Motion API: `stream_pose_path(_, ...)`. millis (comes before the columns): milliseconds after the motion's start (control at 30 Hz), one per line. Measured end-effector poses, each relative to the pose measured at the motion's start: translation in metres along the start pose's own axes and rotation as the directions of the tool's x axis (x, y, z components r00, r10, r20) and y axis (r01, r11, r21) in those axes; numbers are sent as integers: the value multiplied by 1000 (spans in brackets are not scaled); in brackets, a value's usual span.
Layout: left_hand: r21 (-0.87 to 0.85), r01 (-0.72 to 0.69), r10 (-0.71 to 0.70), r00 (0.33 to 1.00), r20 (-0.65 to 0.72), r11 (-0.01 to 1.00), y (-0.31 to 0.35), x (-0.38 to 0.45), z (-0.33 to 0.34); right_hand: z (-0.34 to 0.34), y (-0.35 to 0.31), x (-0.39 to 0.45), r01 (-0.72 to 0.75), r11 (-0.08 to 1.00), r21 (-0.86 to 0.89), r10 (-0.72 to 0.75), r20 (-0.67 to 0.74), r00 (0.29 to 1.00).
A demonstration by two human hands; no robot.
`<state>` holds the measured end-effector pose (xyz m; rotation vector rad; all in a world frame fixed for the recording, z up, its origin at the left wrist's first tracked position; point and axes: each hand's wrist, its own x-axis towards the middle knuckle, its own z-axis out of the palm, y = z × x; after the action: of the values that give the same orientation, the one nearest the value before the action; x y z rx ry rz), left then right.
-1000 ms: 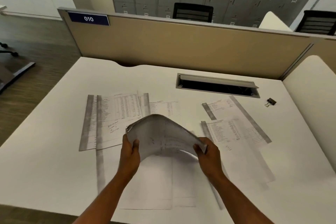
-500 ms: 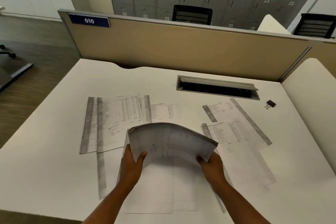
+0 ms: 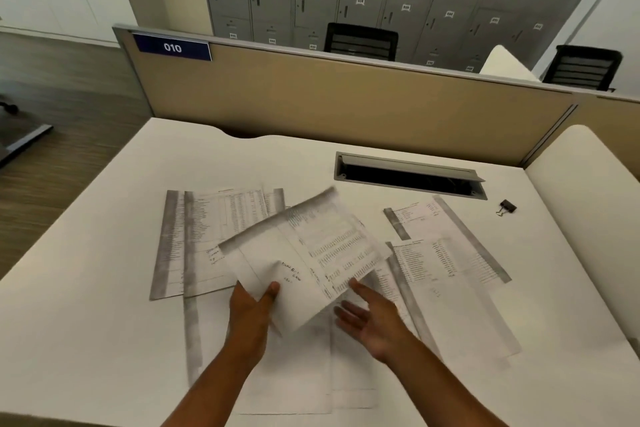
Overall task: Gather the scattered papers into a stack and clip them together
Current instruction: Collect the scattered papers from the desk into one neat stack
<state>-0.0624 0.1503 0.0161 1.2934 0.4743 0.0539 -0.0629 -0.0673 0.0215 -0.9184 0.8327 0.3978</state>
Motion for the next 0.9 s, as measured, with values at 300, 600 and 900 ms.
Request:
stream_pose_path(300, -221, 306, -290, 951, 104, 926, -15, -22, -7, 32, 15, 13, 166, 982, 95, -166, -12, 986)
stream_pose_path(600, -182, 613, -423, 701, 574, 769, 51, 47, -54, 24, -36, 1, 296, 934, -201, -217, 340, 915)
stream_pose_path(900, 413, -180, 21, 933, 360, 893, 52, 51, -11, 55, -38, -3, 545, 700, -462, -549, 140, 824)
